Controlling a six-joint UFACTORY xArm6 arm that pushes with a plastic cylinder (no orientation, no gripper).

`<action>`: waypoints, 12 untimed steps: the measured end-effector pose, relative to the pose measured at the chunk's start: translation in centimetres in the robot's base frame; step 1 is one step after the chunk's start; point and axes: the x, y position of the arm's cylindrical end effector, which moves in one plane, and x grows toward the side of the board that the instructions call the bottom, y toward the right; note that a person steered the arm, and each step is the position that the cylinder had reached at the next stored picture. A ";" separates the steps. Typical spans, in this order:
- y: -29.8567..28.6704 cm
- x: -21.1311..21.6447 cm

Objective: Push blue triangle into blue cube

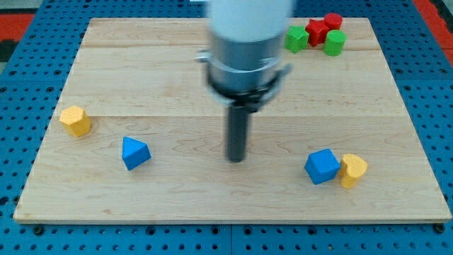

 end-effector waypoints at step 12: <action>5.4 -0.6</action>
